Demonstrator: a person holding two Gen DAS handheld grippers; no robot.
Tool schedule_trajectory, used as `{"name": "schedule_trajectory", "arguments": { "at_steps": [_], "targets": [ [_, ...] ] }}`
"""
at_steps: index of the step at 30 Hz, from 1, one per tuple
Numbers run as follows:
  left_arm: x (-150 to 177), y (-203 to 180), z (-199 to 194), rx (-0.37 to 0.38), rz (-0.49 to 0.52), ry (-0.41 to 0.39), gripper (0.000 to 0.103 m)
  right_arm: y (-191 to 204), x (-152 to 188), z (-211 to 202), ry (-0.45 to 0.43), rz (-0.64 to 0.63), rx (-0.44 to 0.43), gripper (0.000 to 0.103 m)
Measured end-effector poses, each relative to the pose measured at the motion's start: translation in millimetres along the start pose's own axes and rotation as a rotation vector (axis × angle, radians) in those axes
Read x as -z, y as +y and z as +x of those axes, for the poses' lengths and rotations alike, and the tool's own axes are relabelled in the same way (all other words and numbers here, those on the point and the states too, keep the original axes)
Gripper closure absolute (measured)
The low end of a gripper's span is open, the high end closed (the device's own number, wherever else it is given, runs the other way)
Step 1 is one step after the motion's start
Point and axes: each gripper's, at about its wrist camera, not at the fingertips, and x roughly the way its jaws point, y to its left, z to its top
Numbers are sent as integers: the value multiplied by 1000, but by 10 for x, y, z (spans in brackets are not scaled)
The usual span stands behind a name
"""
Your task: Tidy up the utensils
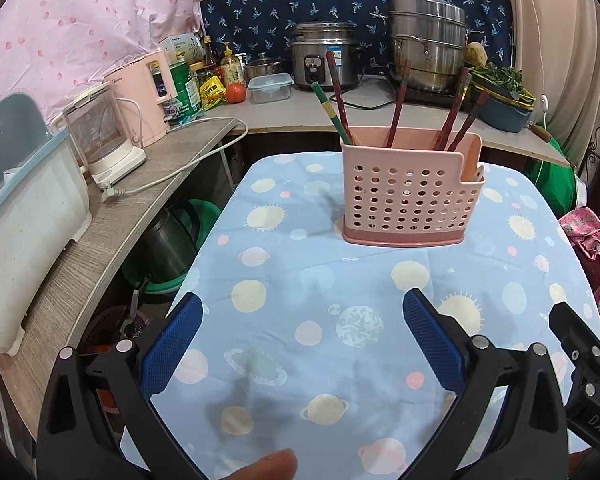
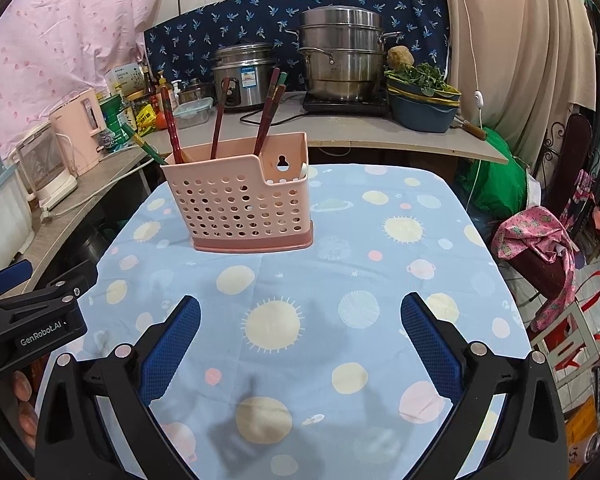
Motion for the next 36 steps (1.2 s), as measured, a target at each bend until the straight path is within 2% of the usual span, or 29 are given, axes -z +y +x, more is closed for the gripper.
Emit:
{"name": "schedule_trajectory", "arguments": {
  "at_steps": [36],
  "targets": [
    [105, -39, 97, 0, 10, 33, 7, 0, 114, 94, 36, -1, 1, 7]
  ]
}}
